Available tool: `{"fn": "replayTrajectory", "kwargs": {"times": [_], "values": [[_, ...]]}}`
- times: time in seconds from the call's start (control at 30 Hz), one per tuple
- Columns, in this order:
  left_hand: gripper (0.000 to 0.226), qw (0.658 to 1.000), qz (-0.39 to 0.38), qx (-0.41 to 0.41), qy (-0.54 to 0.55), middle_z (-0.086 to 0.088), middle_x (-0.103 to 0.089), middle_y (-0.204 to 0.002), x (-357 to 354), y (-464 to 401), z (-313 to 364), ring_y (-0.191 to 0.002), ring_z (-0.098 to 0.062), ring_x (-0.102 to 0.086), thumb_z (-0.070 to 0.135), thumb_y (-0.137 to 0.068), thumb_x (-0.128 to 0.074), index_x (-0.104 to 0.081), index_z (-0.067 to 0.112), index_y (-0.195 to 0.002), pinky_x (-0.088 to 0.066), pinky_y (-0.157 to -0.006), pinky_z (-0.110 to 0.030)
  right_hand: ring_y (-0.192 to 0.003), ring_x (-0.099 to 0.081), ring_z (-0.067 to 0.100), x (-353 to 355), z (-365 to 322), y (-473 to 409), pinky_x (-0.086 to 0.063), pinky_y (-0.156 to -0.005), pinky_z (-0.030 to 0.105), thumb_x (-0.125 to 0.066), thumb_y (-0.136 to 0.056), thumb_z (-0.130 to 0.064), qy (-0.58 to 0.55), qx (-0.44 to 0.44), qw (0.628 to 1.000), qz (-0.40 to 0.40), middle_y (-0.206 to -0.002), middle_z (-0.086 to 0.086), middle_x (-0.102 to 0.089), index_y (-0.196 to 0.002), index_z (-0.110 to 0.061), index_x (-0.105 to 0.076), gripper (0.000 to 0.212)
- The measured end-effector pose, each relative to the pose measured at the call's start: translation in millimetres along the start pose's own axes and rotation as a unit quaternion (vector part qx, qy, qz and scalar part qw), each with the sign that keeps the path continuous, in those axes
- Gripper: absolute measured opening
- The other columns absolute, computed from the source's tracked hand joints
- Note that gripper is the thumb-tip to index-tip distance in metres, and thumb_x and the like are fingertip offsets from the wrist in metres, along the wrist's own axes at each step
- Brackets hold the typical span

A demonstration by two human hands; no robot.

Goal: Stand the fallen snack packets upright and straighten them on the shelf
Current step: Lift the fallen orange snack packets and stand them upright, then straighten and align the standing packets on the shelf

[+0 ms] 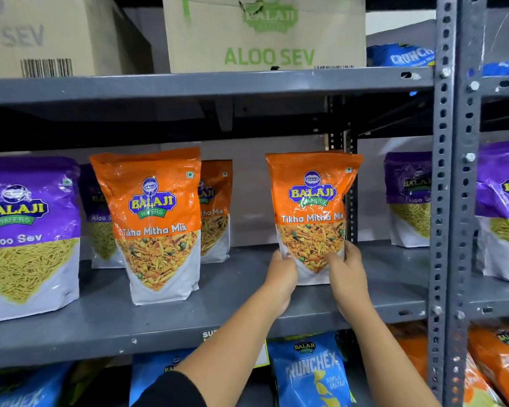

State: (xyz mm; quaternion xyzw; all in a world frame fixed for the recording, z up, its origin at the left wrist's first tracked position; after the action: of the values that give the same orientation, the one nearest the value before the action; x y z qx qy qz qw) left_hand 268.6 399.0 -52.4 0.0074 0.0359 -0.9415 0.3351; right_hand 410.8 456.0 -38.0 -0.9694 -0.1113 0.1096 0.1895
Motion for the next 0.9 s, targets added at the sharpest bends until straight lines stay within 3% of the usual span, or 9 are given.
{"fn": "replayTrajectory", "kwargs": {"times": [0.1, 0.2, 0.4, 0.53, 0.63, 0.7, 0.77, 0.83, 0.9], "values": [[0.033, 0.999, -0.030, -0.003, 0.010, -0.005, -0.064, -0.127, -4, -1, 0, -0.114, -0.022, -0.062, 0.019, -0.102, -0.036, -0.055, 0.018, -0.129, -0.049, -0.099, -0.035, -0.106, -0.055, 0.018, 3, 3, 1, -0.041, -0.083, 0.029, -0.053, -0.092, -0.015, 0.001, -0.010, 1.000, 0.023, -0.116, -0.002, -0.058, -0.140, -0.018, -0.045, 0.048], [0.033, 0.999, -0.040, -0.007, 0.011, -0.004, -0.065, -0.126, -6, -2, 0, -0.113, -0.021, -0.062, 0.018, -0.102, -0.036, -0.055, 0.017, -0.130, -0.049, -0.094, -0.032, -0.107, -0.056, 0.018, 3, 5, -1, -0.043, -0.086, 0.032, -0.053, -0.092, -0.019, 0.010, -0.013, 0.999, 0.033, -0.121, 0.000, -0.060, -0.141, -0.018, -0.044, 0.050], [0.035, 0.999, -0.031, 0.005, -0.002, -0.005, -0.063, -0.129, -5, -4, -3, -0.115, -0.023, -0.061, 0.023, -0.100, -0.038, -0.053, 0.019, -0.132, -0.048, -0.101, -0.037, -0.106, -0.052, 0.018, 4, 1, 3, -0.041, -0.088, 0.031, -0.054, -0.094, -0.022, 0.035, -0.012, 0.999, 0.038, -0.118, -0.003, -0.055, -0.144, -0.018, -0.042, 0.051], [0.027, 0.998, -0.035, -0.040, -0.022, -0.003, -0.066, -0.120, 18, 18, 19, -0.110, -0.021, -0.062, 0.014, -0.097, -0.048, -0.061, 0.015, -0.121, -0.048, -0.096, -0.030, -0.120, -0.055, 0.028, 10, -1, 6, -0.041, -0.092, 0.035, -0.056, -0.092, -0.027, 0.047, -0.017, 0.997, 0.061, -0.136, 0.007, -0.058, -0.144, -0.015, -0.042, 0.056], [0.041, 0.978, 0.079, -0.190, -0.041, 0.005, -0.056, -0.138, 89, 56, 52, -0.128, -0.011, -0.052, 0.012, -0.097, -0.052, -0.054, 0.018, -0.137, -0.039, -0.108, -0.025, -0.130, -0.050, 0.028, 16, -8, 11, -0.039, -0.099, 0.038, -0.057, -0.093, -0.027, 0.031, -0.015, 0.994, 0.104, -0.142, 0.009, -0.054, -0.143, -0.012, -0.043, 0.054], [0.048, 0.931, 0.160, -0.328, -0.007, 0.012, -0.050, -0.146, 148, 94, 74, -0.134, -0.002, -0.046, 0.010, -0.097, -0.052, -0.047, 0.021, -0.143, -0.036, -0.111, -0.022, -0.124, -0.053, 0.023, 11, -18, 23, -0.039, -0.095, 0.033, -0.055, -0.094, -0.023, -0.034, -0.019, 0.991, 0.130, -0.135, 0.007, -0.056, -0.140, -0.012, -0.047, 0.048], [0.051, 0.890, 0.217, -0.394, 0.070, 0.013, -0.044, -0.151, 204, 115, 84, -0.135, 0.003, -0.043, 0.008, -0.099, -0.048, -0.040, 0.020, -0.148, -0.039, -0.106, -0.017, -0.116, -0.053, 0.018, -15, -37, 41, -0.041, -0.093, 0.033, -0.050, -0.097, -0.018, -0.106, -0.007, 0.987, 0.117, -0.128, 0.003, -0.055, -0.137, -0.011, -0.050, 0.041], [0.052, 0.889, 0.266, -0.347, 0.136, 0.011, -0.036, -0.155, 256, 99, 69, -0.136, 0.004, -0.041, 0.017, -0.102, -0.045, -0.031, 0.022, -0.152, -0.039, -0.104, -0.017, -0.122, -0.050, 0.016, -61, -53, 61, -0.038, -0.099, 0.028, -0.048, -0.099, -0.016, -0.123, 0.024, 0.990, 0.061, -0.133, 0.001, -0.054, -0.137, -0.012, -0.051, 0.039], [0.059, 0.916, 0.273, -0.241, 0.171, 0.007, -0.037, -0.155, 283, 75, 48, -0.139, -0.008, -0.040, 0.049, -0.097, -0.046, -0.034, 0.028, -0.150, -0.036, -0.110, -0.030, -0.132, -0.044, 0.013, -117, -55, 76, -0.029, -0.101, 0.021, -0.045, -0.102, -0.021, -0.089, 0.025, 0.995, -0.024, -0.144, -0.001, -0.049, -0.142, -0.014, -0.048, 0.041]]}}
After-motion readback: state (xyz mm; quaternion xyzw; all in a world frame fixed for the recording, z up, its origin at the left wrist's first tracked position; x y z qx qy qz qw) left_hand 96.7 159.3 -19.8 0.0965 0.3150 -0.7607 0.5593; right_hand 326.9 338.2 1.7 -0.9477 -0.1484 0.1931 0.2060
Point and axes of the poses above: each hand's wrist, its own y-axis away from the middle knuckle, its own x-axis out of the back of the hand, z = x × y, the point moved 8 cm from there along -y, towards the middle knuckle
